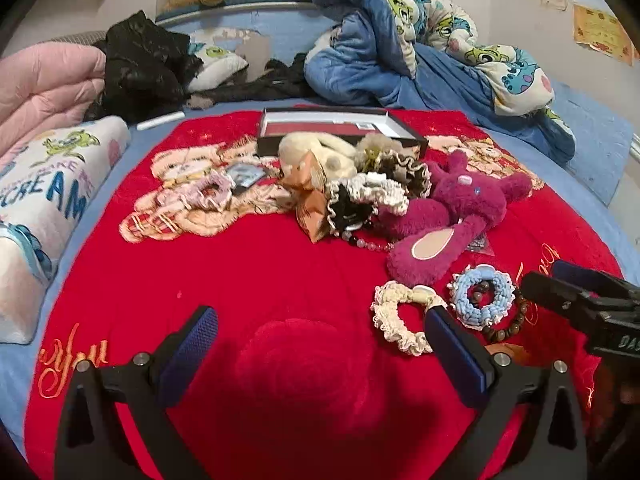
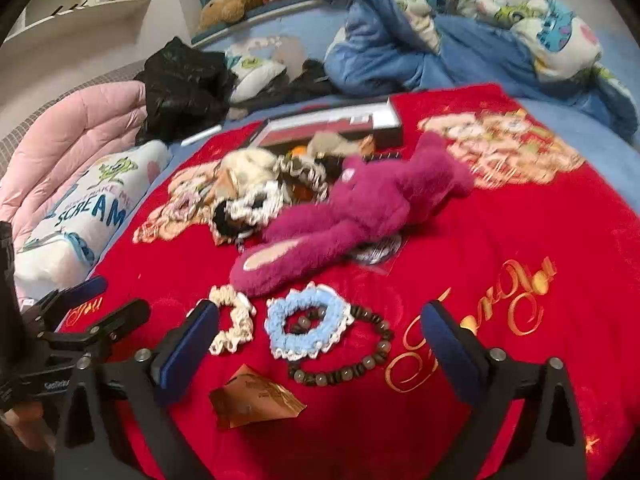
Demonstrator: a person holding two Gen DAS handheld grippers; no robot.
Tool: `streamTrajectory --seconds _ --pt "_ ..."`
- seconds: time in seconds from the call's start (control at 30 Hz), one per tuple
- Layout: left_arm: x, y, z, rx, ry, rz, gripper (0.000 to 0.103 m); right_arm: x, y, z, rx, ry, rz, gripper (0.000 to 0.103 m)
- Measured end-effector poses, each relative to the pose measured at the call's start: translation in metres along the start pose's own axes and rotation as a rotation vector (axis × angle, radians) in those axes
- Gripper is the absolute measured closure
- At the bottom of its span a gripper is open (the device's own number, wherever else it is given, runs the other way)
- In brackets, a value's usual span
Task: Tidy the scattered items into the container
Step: 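Move right tool to light blue scrunchie while left tool approaches cream lace scrunchie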
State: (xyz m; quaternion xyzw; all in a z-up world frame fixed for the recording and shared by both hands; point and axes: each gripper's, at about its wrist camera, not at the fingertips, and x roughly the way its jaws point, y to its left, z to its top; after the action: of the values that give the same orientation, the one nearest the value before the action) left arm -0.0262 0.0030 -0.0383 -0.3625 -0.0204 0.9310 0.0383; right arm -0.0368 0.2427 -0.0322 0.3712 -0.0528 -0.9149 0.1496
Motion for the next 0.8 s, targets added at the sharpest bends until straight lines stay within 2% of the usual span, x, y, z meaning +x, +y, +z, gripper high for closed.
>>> streamTrajectory --seconds 0.1,0.17,0.3,0.57,0.8 --pt "0.012 -0.006 0.002 0.018 0.024 -0.013 0.0 0.011 -0.002 -0.003 -0.012 0.032 -0.029 0.007" --pt "0.021 -0.011 0.003 0.037 0.04 -0.01 0.0 0.017 -0.002 -0.004 -0.01 0.049 -0.022 0.012" --pt "0.042 -0.015 0.003 0.045 0.09 -0.005 0.0 0.029 -0.001 -0.006 -0.014 0.078 -0.006 0.013" --pt "0.078 -0.011 -0.003 0.035 0.21 0.056 0.0 0.042 0.0 -0.009 0.007 0.122 0.047 0.015" --pt "0.081 -0.011 -0.007 0.032 0.212 0.053 0.0 0.042 -0.001 -0.01 0.036 0.128 0.082 0.016"
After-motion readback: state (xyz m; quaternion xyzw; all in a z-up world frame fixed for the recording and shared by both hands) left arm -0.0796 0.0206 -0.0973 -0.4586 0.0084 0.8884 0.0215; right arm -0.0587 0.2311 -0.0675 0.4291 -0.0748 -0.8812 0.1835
